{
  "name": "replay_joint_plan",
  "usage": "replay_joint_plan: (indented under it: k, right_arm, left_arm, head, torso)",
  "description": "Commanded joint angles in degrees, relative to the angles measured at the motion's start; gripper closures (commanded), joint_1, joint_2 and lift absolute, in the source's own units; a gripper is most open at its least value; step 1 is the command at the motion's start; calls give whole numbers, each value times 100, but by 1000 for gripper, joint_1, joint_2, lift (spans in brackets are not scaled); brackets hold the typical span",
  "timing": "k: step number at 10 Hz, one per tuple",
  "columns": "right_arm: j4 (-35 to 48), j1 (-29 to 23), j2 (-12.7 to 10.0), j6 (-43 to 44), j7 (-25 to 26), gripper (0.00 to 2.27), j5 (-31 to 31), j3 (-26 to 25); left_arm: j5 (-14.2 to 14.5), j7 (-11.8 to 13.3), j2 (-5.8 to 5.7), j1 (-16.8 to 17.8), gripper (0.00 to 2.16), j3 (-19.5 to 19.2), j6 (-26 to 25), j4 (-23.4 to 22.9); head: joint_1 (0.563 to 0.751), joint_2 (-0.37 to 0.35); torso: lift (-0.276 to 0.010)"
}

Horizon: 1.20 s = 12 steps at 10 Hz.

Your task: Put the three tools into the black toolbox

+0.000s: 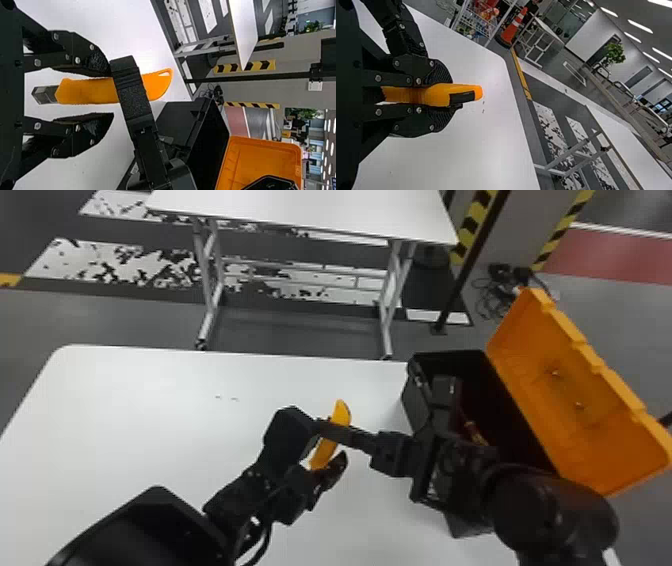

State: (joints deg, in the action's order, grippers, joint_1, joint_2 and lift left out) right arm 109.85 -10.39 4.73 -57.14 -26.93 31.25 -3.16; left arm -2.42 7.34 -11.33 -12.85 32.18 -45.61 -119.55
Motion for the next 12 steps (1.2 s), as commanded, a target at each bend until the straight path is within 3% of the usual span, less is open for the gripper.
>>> replay_joint_plan:
  k: [1, 4, 8, 11, 12]
  right_arm:
    - [256, -68, 1, -48, 92, 2236, -5, -27]
    - [1232, -376, 28, -100, 417, 2240, -93, -361]
    - [2128, -868, 669, 93, 760, 2240, 127, -1398]
    - [2251, -1140, 924, 409, 786, 2240, 760, -2479]
    - [2243, -1193, 1012, 497, 777, 2240, 874, -2734]
  left_arm:
    - [22, -31, -1, -42, 53, -19, -93, -59]
    - [31, -31, -80, -148, 60, -186, -286, -279]
    - [268, -31, -212, -324, 60, -695, -410, -358]
    - [567, -31, -265, -666, 60, -1469, -392, -367]
    - [567, -31, -256, -737, 60, -1530, -392, -384]
  head:
    - [695, -149]
    - [695, -154]
    - [695, -229]
    - [695, -273]
    - [695, -281]
  torso:
    - [-51]
    - [-51]
    - [-51]
    - [-51]
    - [-51]
